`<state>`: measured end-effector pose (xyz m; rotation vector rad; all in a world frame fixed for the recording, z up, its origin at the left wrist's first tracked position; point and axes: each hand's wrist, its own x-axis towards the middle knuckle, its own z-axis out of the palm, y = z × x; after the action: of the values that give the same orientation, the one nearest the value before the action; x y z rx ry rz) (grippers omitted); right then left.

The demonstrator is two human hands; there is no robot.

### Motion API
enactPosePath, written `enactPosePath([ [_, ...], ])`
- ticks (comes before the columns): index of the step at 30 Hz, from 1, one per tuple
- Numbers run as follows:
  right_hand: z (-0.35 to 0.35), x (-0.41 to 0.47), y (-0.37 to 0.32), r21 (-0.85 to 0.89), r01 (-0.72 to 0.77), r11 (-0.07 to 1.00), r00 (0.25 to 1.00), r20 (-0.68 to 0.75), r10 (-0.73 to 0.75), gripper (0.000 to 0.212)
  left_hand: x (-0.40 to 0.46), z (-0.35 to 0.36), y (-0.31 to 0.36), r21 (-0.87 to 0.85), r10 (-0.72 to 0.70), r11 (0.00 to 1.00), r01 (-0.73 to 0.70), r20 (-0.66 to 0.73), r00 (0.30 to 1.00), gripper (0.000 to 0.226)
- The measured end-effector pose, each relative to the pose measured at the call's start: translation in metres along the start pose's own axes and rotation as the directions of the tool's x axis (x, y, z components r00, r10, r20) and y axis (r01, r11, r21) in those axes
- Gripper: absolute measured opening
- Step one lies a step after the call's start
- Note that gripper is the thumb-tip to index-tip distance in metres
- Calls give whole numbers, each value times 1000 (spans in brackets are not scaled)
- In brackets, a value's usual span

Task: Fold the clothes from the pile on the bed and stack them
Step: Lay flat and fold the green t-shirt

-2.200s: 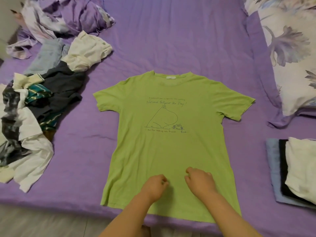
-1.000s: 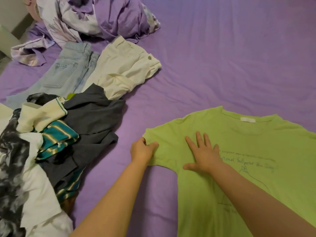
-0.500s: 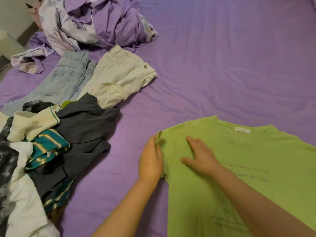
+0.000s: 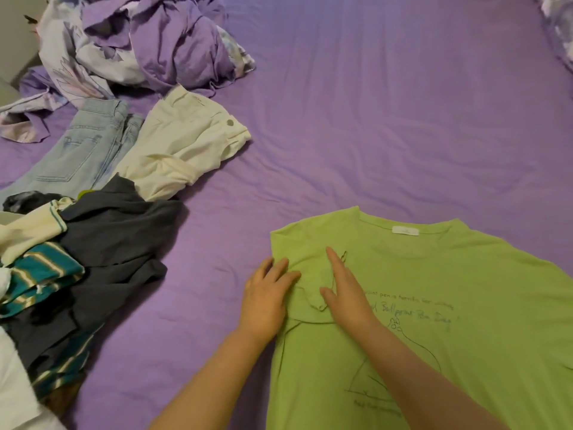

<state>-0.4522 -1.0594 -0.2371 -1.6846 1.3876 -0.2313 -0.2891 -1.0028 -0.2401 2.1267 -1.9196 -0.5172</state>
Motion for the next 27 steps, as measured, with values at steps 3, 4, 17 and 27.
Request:
enactPosePath([
  [3,-3,-3,4,-76,-39,996,991,-131,29,53,21,1,-14,159,-36,987,-8,273,961,46],
  [4,-5,-4,7,-80,-68,994,983,-176,53,47,25,1,-17,186,-48,982,-13,324,945,49],
  [17,14,-45,30,-219,-96,971,982,-178,57,51,-26,13,-2,132,26,989,-63,264,964,84],
  [27,14,-42,7,-29,-174,984,953,-257,161,54,-59,5,10,-29,-18,999,16,-58,998,32],
])
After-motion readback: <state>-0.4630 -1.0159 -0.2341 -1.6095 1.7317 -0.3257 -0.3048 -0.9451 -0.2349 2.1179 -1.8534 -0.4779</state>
